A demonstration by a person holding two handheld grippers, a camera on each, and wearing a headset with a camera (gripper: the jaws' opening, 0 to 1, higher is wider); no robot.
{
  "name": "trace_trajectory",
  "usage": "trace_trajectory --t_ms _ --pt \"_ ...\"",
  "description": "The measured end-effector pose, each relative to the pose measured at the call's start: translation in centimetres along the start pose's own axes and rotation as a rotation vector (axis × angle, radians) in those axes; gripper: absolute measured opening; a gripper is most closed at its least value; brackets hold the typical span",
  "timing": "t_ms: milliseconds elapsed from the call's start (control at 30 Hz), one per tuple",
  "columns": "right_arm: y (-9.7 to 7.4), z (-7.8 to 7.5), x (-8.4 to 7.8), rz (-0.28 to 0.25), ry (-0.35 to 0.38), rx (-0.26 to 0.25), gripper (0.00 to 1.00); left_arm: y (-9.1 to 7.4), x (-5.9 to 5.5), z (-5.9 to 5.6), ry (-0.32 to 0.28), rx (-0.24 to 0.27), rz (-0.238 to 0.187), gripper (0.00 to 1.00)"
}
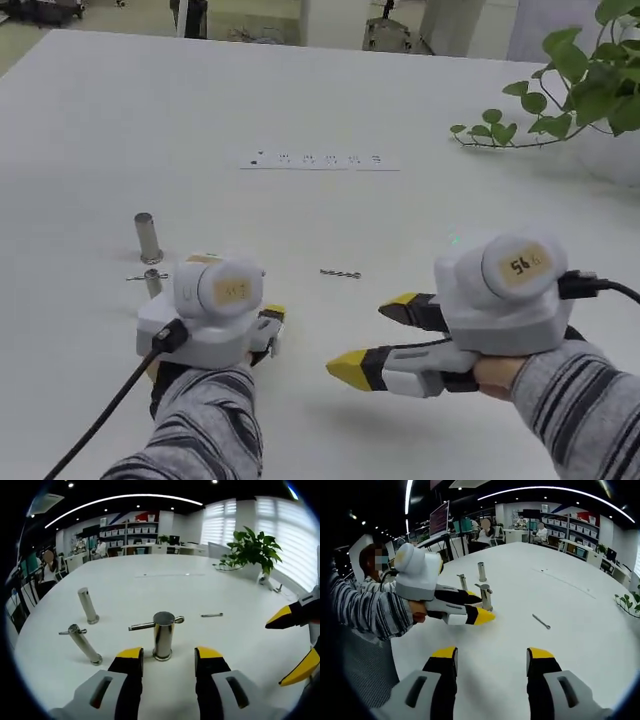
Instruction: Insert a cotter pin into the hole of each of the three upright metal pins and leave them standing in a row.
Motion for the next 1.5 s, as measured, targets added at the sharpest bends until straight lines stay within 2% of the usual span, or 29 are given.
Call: trace_trajectory --t_ms 333,467,633,767,933,1100,1200,1267,1400,1500 --pt "-0.1 0.2 0.7 0.015 -0.033 0.037 0.53 -1.9 -0.7 -0.1 -0.007 -0.069 0.005 0.44" --pt "-0.2 0.4 1.2 0.019 -0.062 0.065 0.53 -2.6 -0.9 0.6 -0.019 -0.090 0.015 0.46" --pt "-0.2 0.6 2.5 -0.003 -0.088 0.109 0.55 -3.9 -0.6 1.6 0.004 -0.123 -0.005 0.50" --pt "-0.3 0.3 4.0 -0.023 -0.101 0.129 0.55 -5.3 -0.3 2.5 0.032 -0.151 -0.030 0.52" --pt "-0.1 -0.3 6.1 -0.046 -0.124 0.136 0.55 -6.5 -0.4 3.7 0.040 -0.164 -0.044 0.58" --pt "1.0 -0.3 8.5 -0.068 -0.148 0.160 0.56 -7.3 -0.5 4.7 0.024 -0.188 -0.053 0.66" --pt "1.9 -0.2 9.5 -0.066 -0.152 0.174 0.57 -7.8 -0.4 5.2 0.017 -0.184 -0.068 0.73" --pt "2.6 -0.1 10.2 -0.071 -0.147 0.184 0.58 -8.1 -0.1 5.4 0.022 -0.184 -0.102 0.78" --pt "4.0 0.0 11.5 -0.084 -0.155 0.197 0.59 -8.6 0.1 6.1 0.044 -0.191 -0.131 0.86" --pt "4.9 0.0 12.2 -0.102 -0.145 0.202 0.59 -8.5 0.0 6.7 0.051 -0.189 -0.125 0.90"
Point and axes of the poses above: the centre of the closed fingertips' face, and the gripper's own axes: y roughly forward along the fingers, z roughly to its left, x roughly out of its top, the point moved 8 cm from there along -y, roughly backward along the fingers, and after that the axes turned 15 degrees about x, right-handed, at the moved point
